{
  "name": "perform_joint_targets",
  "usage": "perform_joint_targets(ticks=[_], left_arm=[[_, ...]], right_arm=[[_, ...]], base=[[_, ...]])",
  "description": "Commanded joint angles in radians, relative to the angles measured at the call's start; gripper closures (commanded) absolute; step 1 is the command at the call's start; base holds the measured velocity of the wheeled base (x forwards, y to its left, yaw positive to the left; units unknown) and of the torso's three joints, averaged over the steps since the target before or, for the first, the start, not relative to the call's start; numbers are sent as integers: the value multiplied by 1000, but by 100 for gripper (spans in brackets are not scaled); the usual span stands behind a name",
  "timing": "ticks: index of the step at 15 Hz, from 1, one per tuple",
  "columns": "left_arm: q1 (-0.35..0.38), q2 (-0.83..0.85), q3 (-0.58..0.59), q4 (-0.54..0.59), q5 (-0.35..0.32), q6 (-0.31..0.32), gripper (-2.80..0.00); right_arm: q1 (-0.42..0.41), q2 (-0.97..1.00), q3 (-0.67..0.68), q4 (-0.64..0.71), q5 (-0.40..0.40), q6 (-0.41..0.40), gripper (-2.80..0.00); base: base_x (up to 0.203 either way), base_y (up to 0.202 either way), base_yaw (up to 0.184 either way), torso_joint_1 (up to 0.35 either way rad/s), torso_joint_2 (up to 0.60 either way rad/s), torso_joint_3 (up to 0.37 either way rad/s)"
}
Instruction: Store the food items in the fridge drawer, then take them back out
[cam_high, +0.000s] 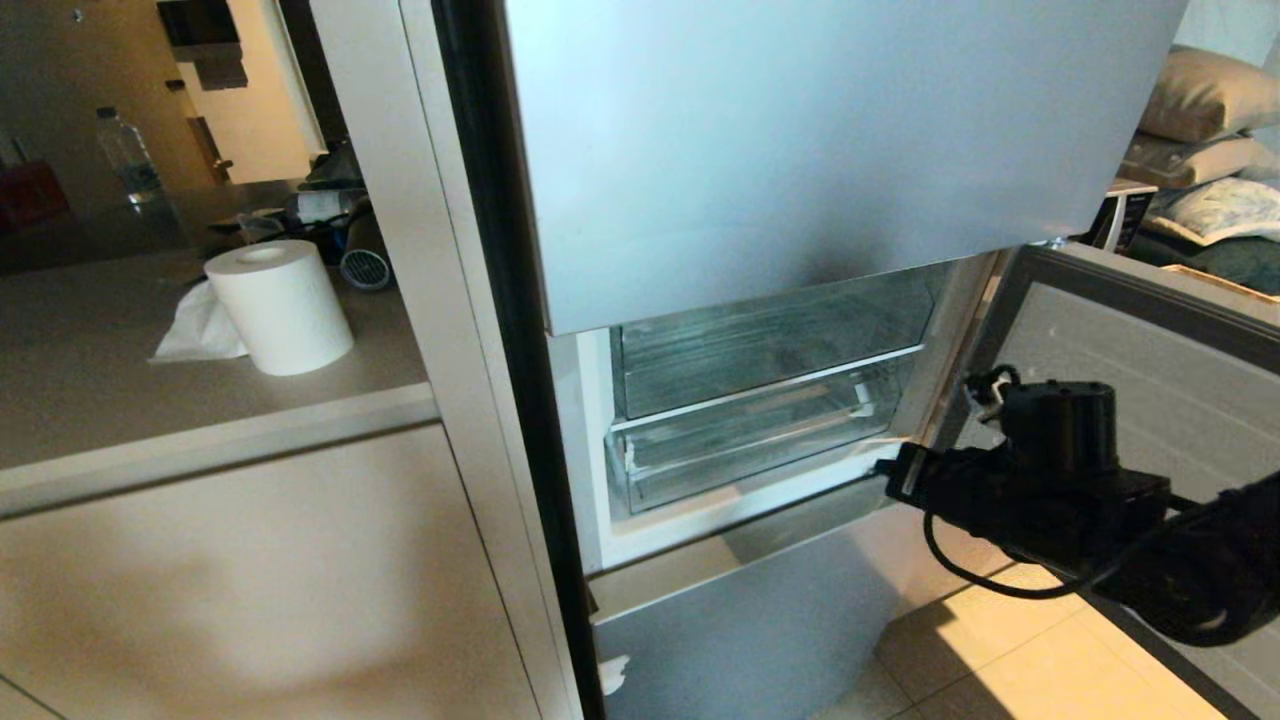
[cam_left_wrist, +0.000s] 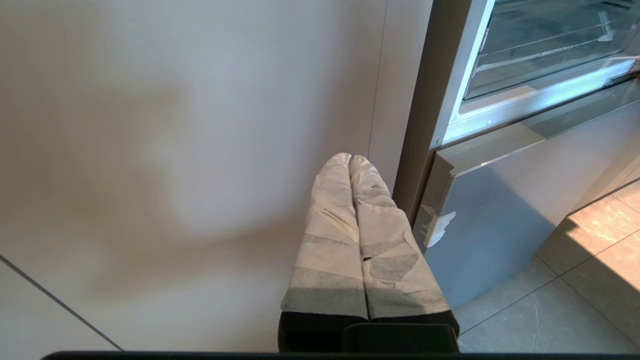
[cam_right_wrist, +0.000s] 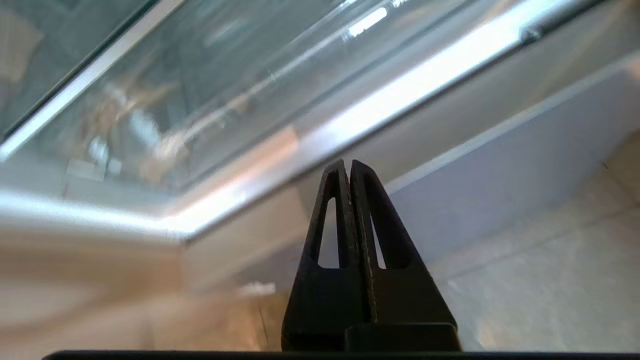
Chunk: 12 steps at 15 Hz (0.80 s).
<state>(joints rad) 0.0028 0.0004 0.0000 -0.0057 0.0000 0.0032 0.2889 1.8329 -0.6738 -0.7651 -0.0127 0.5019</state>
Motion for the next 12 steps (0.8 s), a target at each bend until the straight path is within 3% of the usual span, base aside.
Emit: perform_joint_targets(ticks=[1,8,12], left_arm=[[0,-2,2,0,0,0,0],[0,-2,2,0,0,0,0],[0,-2,2,0,0,0,0]], right_arm=[[4,-272,113,53,-6,-30,0],[-93,-1145,414,487,0,-252,0],[-176,-1498,614,615,30,-384,0]], base=[[0,0,0,0,0,0],[0,0,0,0,0,0],[0,0,0,0,0,0]])
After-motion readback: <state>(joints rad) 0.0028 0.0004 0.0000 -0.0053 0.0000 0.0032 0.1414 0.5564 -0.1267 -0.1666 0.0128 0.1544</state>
